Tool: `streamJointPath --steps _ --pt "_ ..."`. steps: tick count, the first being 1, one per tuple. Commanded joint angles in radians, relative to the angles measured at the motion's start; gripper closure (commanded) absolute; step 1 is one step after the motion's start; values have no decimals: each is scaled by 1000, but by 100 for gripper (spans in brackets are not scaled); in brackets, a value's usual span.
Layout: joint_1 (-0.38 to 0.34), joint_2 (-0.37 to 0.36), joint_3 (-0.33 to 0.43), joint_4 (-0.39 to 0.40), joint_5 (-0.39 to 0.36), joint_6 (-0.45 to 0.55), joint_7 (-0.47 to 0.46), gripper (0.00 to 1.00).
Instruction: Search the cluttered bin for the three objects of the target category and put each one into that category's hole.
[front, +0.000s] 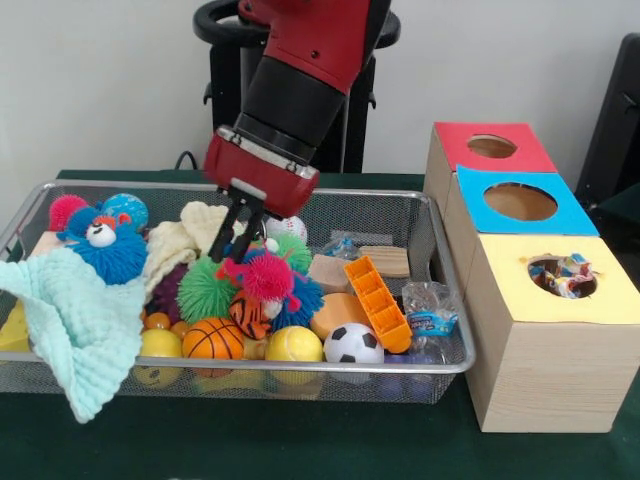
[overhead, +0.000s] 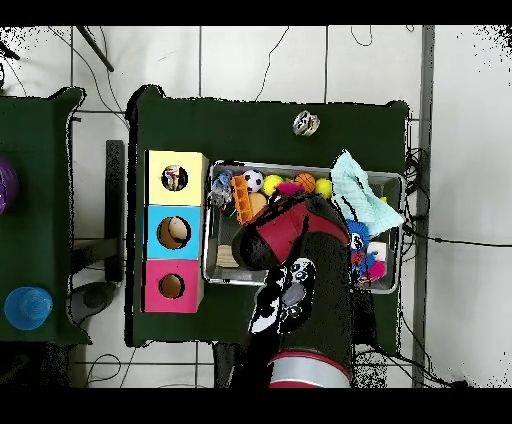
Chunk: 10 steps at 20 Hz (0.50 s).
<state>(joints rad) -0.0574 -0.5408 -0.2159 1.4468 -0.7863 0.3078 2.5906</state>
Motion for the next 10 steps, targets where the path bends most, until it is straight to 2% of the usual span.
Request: streamJointPath --steps 1,10 --pt "44 53 -117 -58 86 -80 294 100" --pt "72 71 -187 -43 181 -121 254 100"
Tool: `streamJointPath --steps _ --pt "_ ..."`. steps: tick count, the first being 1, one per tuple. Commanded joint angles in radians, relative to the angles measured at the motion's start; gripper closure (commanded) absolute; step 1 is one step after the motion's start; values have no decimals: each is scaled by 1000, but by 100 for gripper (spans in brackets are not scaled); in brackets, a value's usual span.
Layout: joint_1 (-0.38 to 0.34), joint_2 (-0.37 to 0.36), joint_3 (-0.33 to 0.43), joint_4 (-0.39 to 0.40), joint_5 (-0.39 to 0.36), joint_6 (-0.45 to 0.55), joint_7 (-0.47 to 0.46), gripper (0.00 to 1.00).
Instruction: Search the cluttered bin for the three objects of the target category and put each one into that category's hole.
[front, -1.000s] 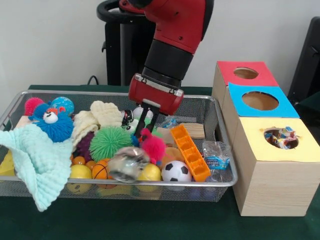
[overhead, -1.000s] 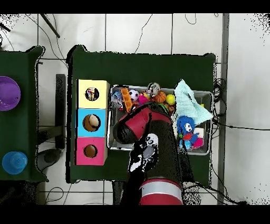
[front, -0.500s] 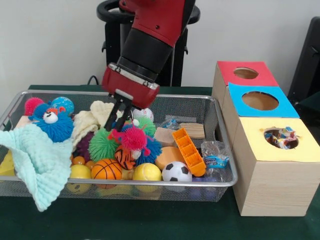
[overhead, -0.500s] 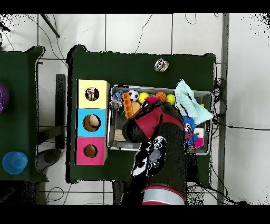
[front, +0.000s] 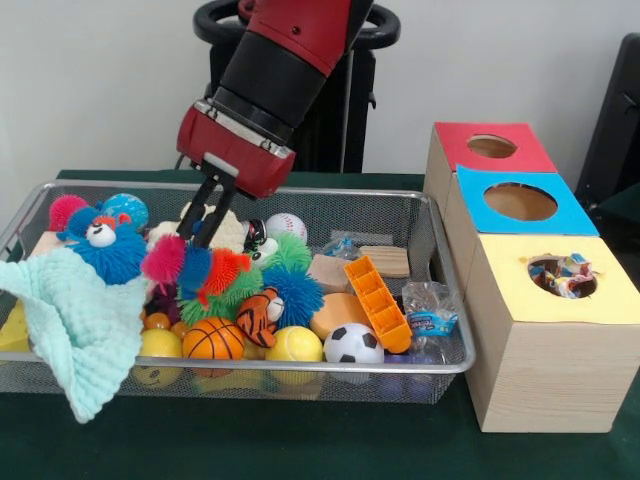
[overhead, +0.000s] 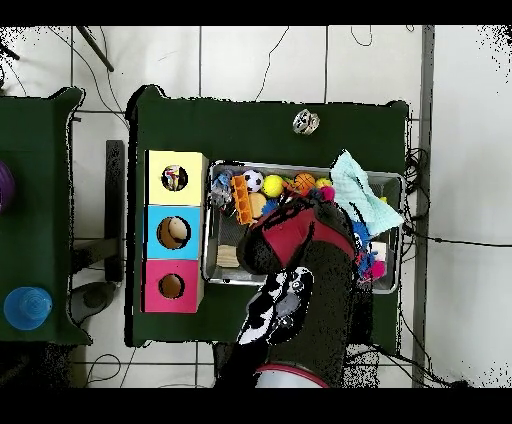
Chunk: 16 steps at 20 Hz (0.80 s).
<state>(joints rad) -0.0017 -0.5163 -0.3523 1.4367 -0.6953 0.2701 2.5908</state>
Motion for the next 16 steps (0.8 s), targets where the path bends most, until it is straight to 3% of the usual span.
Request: streamJointPath --steps 1,7,11,16 --pt "24 52 -66 -35 101 -89 258 100" --pt "47 63 -123 -34 162 -111 244 100" --pt "88 85 -208 -31 208 -150 276 100" --pt "84 93 -206 -16 258 -162 226 100"
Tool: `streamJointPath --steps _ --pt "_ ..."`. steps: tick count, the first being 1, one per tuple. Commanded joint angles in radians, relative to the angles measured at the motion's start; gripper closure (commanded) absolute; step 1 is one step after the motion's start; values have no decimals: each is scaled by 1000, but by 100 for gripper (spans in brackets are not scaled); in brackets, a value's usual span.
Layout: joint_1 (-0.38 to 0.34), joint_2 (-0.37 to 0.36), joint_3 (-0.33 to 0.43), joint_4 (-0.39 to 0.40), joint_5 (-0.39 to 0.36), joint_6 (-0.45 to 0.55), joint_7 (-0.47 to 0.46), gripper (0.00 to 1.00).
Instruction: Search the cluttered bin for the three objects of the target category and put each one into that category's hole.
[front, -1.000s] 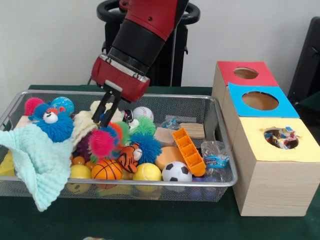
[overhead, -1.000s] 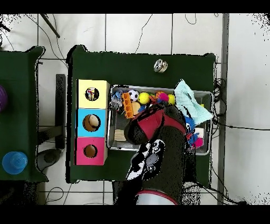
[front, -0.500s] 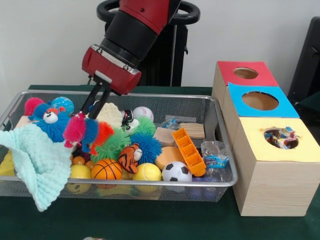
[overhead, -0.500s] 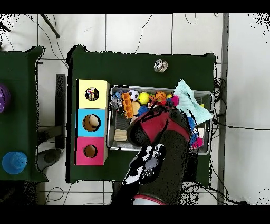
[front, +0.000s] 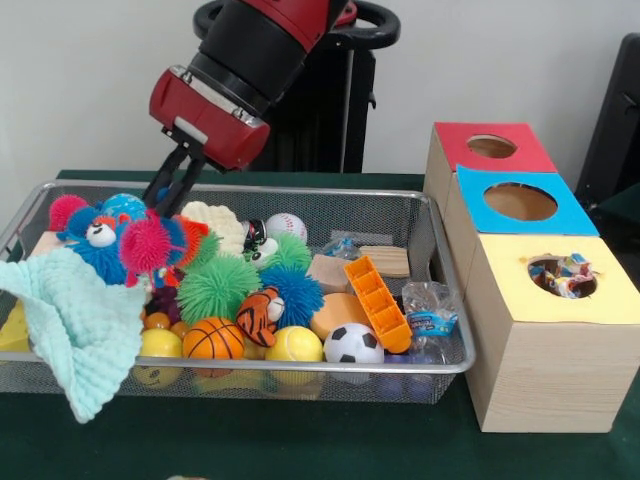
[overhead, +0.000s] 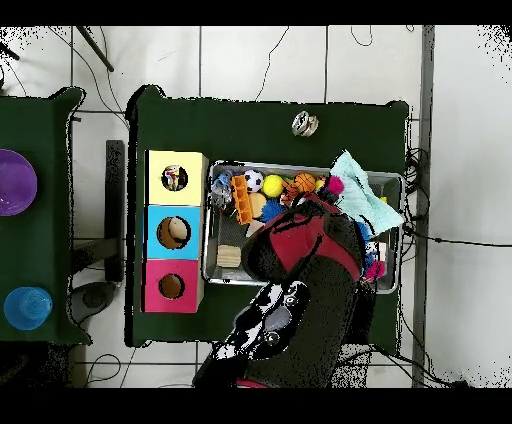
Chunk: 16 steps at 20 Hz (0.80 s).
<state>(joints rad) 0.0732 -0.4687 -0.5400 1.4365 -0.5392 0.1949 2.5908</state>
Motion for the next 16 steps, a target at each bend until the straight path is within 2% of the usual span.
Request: streamJointPath --steps 1,16 --pt "12 48 -22 -14 109 -89 223 100" --pt "6 51 -25 6 183 -116 144 100"
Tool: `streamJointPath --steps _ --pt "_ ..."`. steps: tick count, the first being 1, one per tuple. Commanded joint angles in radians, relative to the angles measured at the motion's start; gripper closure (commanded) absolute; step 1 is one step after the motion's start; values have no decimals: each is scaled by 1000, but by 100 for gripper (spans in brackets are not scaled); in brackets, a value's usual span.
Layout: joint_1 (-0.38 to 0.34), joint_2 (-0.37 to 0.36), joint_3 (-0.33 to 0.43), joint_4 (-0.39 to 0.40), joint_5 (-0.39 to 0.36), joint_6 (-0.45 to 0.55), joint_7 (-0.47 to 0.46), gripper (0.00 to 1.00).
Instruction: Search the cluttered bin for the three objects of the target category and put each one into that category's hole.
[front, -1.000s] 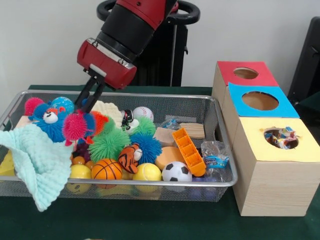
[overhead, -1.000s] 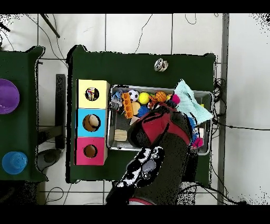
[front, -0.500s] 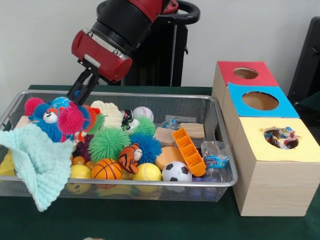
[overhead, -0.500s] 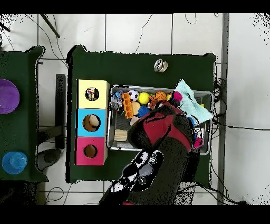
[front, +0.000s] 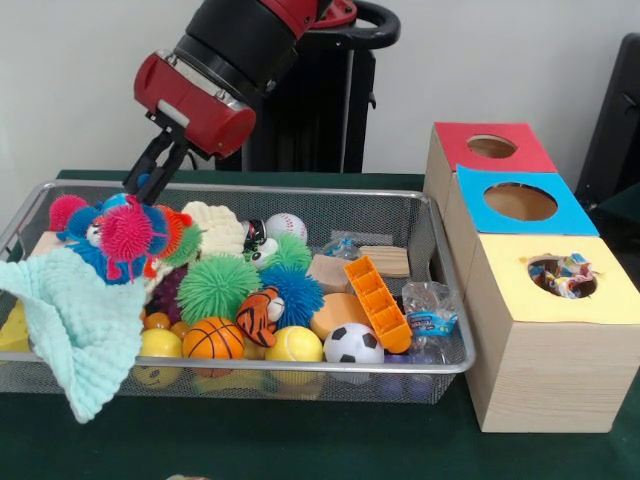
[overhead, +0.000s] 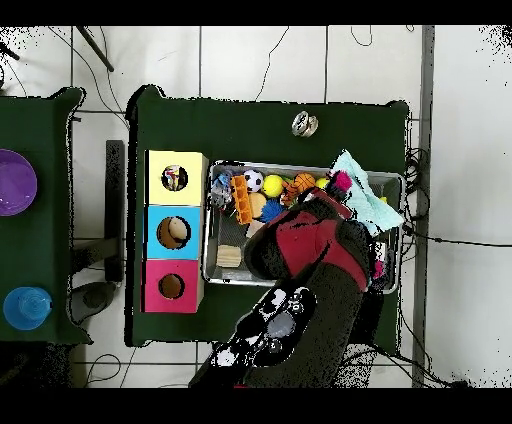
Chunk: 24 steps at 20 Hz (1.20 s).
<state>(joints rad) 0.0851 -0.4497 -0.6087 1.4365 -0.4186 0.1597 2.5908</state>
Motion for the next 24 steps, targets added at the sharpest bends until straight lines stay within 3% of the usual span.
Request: streamJointPath --steps 1,11,16,24 --pt "-6 34 46 6 64 -82 142 100" --pt "-5 42 42 6 82 -91 134 100" --pt "27 39 -8 34 99 -53 151 100" --pt "-25 -36 105 99 75 47 36 100"
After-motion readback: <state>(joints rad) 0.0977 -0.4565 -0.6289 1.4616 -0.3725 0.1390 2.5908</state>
